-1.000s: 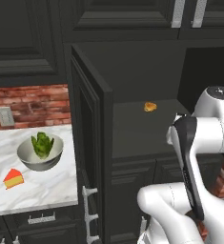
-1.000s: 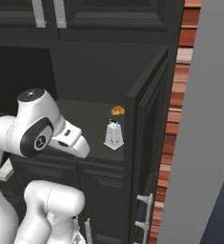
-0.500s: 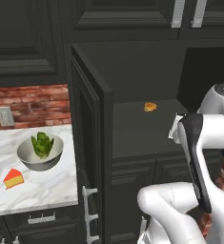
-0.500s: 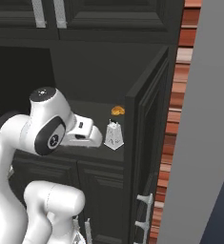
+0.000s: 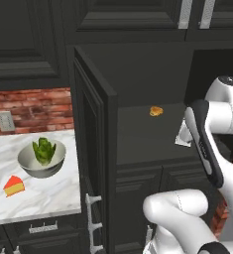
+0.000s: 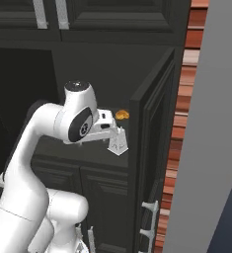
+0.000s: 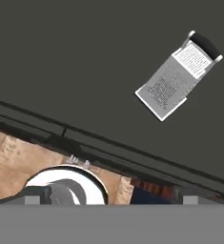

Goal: Pick the cheese from the fridge and the cheese grater from the cabinet and place them next to the salad bowl.

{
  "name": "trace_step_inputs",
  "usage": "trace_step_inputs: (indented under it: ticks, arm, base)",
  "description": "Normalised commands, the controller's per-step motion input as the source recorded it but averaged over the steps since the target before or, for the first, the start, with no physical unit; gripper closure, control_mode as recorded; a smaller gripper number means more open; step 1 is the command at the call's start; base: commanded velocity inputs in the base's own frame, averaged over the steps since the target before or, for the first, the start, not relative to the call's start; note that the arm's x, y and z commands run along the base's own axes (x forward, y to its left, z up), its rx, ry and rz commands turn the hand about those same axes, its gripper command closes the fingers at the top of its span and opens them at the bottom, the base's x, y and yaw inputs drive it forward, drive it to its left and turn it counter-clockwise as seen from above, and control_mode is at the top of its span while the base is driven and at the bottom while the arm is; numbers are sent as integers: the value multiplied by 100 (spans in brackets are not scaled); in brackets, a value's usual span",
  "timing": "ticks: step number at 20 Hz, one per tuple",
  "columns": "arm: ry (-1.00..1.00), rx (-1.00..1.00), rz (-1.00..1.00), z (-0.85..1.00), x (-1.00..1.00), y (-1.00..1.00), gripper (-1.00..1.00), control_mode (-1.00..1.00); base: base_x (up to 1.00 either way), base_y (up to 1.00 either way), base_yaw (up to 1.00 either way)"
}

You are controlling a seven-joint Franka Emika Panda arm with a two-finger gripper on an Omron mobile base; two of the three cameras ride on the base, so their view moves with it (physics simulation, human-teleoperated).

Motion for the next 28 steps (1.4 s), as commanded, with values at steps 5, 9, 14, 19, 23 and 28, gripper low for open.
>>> trace_step_inputs:
  ticks: [5,9,14,19,23,28]
  arm:
    - [1,0,22,-36,71,-22,-100,-100]
    - [4,0,20,7,52,-22,-100,-100]
    - [0,-1,10,17,6,-15,-100,-100]
    - [0,0,11,0,15,0,-100,-100]
    - [-7,0,8,1,23,0,-100,-100]
    - [0,0,4,9,28,0,-100,-100]
  base:
    - [0,0,0]
    - [0,0,0]
    - [0,0,0]
    - [0,0,0]
    - [0,0,0]
    - [0,0,0]
